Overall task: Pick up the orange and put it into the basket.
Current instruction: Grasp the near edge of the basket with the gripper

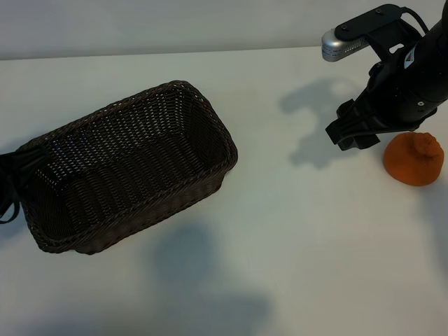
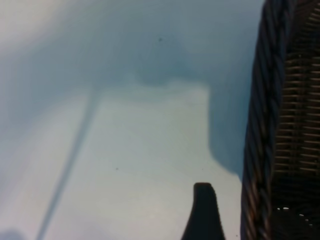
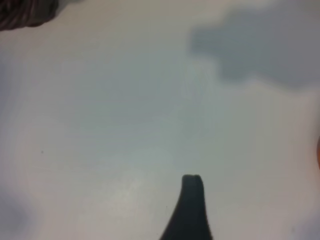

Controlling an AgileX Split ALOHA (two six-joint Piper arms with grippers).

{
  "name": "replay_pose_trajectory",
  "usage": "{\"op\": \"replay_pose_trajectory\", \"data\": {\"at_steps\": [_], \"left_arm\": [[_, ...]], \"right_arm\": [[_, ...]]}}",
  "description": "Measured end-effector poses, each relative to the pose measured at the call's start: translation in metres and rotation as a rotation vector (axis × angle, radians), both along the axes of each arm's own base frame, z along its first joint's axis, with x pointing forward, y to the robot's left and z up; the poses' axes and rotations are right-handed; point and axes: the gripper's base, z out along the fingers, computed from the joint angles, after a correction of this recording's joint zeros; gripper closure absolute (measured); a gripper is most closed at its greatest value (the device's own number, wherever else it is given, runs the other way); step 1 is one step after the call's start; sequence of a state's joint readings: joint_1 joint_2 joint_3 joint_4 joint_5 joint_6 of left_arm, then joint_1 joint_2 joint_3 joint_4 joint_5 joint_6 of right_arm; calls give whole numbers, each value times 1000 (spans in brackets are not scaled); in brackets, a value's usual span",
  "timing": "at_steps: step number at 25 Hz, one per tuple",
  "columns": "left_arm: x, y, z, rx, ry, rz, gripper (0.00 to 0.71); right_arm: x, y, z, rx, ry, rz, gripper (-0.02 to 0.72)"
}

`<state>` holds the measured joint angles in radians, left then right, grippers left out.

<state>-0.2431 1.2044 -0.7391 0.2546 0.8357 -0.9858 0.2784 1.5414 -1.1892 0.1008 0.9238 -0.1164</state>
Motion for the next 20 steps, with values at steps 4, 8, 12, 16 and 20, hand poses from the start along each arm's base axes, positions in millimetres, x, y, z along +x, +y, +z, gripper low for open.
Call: {"op": "replay_pose_trajectory", "data": {"at_steps": [4,8,12,16,20], "left_arm": [[1,0,-1,1,3,-10,149],[1,-1,-1,2,4,-11,149],[1,-1,-1,2,3,-12,149],[2,-1,-1,1,1,-12,149],[3,-1,-1,-3,-9,-15,149]], "right_arm": [[0,0,0,0,0,0,108],[0,0,0,1,0,0,108],[0,0,0,1,0,0,108],[0,0,0,1,0,0,108],[0,0,0,1,0,0,108]]}}
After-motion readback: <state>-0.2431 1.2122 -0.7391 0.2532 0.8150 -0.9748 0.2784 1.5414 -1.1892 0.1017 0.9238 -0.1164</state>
